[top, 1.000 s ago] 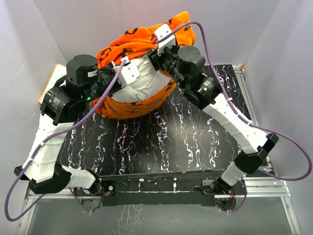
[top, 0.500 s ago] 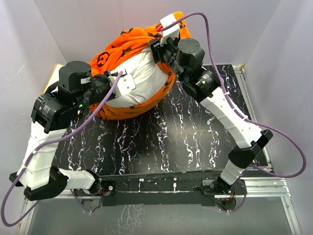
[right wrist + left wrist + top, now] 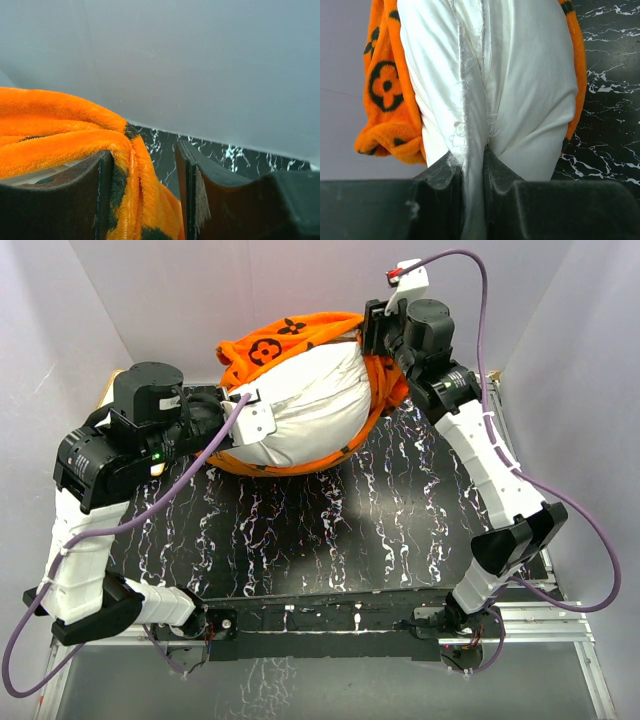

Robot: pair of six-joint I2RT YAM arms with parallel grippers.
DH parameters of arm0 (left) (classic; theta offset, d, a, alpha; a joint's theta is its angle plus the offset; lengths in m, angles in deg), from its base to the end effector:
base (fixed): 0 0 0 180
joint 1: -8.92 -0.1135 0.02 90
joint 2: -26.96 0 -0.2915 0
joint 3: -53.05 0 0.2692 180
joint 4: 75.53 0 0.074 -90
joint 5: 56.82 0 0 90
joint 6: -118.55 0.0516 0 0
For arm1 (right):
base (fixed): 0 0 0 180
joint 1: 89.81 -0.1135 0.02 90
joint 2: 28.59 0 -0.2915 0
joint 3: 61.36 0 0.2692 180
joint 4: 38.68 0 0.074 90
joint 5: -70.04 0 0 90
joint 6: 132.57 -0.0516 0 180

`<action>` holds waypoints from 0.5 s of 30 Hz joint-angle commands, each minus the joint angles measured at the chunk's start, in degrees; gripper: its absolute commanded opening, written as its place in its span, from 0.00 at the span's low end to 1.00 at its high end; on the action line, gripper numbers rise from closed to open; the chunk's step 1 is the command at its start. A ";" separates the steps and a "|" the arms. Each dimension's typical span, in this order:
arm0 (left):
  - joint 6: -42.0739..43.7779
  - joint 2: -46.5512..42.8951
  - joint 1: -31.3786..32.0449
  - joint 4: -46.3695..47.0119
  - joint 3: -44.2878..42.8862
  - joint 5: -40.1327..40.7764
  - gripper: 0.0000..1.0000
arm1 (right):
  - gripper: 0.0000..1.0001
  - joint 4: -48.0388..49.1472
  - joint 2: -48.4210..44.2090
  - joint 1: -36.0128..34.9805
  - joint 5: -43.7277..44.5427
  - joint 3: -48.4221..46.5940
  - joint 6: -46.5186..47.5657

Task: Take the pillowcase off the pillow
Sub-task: Remove the pillow from the pillowcase.

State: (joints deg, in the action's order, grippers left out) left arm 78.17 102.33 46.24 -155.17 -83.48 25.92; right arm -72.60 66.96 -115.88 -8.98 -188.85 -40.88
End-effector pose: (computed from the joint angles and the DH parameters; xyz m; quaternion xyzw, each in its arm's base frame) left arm 0.1511 -0.1234 0.5917 0.5840 0.5623 0.0114 0.5854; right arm 0.3647 0.1675 0.5417 -0.1072 0.7110 0.0788 0.6905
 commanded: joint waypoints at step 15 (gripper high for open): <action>-2.62 -11.57 -0.47 7.80 1.85 16.50 0.00 | 0.08 10.12 -6.70 23.19 10.97 35.11 -20.46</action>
State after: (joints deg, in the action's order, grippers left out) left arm 77.74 100.98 47.05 -149.19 -78.06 28.30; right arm -62.76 58.39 -107.27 -18.37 -162.58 -58.95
